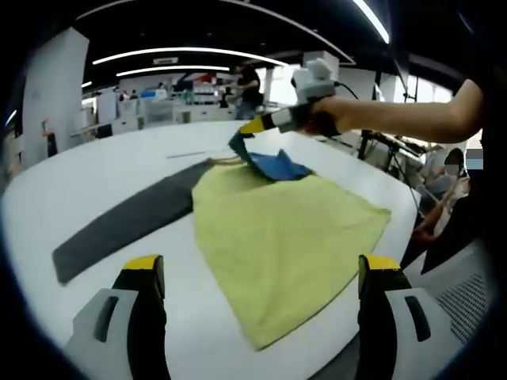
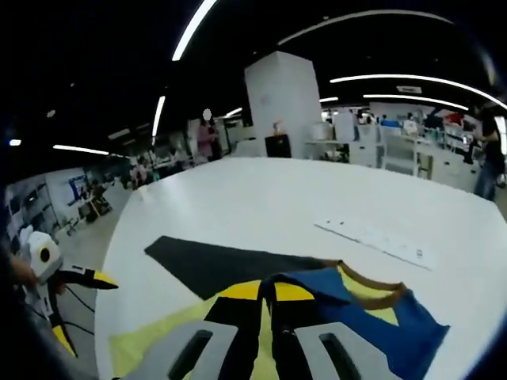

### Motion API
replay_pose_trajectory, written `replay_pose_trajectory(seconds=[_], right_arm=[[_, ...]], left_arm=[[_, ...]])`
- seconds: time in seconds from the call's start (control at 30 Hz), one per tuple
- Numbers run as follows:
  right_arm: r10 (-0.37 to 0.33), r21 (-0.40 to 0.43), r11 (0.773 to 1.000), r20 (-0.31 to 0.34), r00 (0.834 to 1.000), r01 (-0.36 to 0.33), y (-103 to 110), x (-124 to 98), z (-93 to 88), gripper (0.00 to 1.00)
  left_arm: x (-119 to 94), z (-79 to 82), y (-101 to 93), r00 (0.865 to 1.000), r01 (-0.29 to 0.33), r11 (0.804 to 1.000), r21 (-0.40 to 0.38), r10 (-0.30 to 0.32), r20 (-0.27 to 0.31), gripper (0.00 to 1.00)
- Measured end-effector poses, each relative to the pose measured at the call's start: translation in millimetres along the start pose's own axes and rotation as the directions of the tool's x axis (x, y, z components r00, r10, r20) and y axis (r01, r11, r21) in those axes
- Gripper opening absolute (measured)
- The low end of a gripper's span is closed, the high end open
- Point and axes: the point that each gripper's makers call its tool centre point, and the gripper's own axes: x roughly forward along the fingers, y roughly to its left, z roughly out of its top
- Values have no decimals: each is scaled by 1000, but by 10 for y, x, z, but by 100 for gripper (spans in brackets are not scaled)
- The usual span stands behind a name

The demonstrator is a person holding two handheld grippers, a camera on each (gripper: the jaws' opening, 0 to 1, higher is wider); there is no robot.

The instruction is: Fold the garment on the visible template until the final outline fits inside the template.

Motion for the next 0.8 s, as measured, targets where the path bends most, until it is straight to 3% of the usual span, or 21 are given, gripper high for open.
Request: replay_pose_trajectory(seconds=[0.43, 0.8], right_arm=[[119, -57, 991, -51, 992, -122, 401, 176, -182, 0], [119, -37, 992, -108, 987, -123, 454, 337, -416, 0]], left_arm=[[-16, -57, 25, 1000, -15, 1000, -14, 14, -7, 99], [-18, -77, 12, 1000, -16, 1000, -19, 15, -12, 99]])
